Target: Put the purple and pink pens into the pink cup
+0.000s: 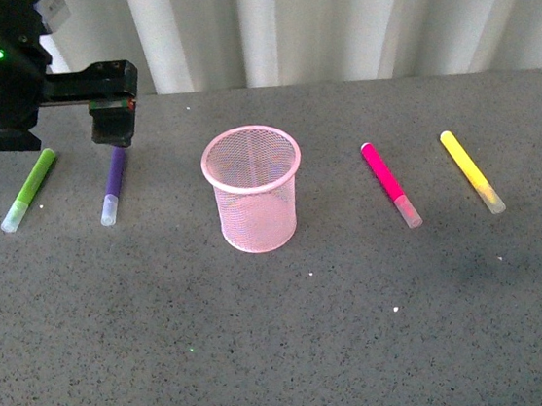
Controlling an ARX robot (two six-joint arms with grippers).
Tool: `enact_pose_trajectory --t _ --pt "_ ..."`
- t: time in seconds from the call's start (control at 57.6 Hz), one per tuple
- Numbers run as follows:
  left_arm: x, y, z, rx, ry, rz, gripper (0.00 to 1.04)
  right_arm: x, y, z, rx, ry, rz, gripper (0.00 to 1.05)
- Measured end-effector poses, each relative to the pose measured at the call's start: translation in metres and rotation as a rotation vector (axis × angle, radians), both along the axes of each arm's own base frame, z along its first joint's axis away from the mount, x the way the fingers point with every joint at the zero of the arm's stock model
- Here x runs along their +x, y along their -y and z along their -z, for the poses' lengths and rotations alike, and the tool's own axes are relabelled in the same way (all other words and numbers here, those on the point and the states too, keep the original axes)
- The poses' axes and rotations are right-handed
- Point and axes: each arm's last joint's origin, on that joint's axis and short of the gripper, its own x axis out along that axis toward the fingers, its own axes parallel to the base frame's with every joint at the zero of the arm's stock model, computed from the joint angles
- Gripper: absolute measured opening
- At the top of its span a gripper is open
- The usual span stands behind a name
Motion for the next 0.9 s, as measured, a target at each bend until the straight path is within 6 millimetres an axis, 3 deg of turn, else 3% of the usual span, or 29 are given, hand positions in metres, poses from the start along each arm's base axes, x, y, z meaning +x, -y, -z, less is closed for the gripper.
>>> enact_pose_trajectory --t 0.486,0.902 --pt "0.055 0.018 0.042 0.020 -0.070 -0.021 0.98 0.000 0.000 0.000 0.000 0.000 0.000 0.98" --pt "0.105 0.014 0.067 0.060 -0.076 -0.050 0.98 0.000 0.000 0.000 0.000 0.000 0.000 0.98"
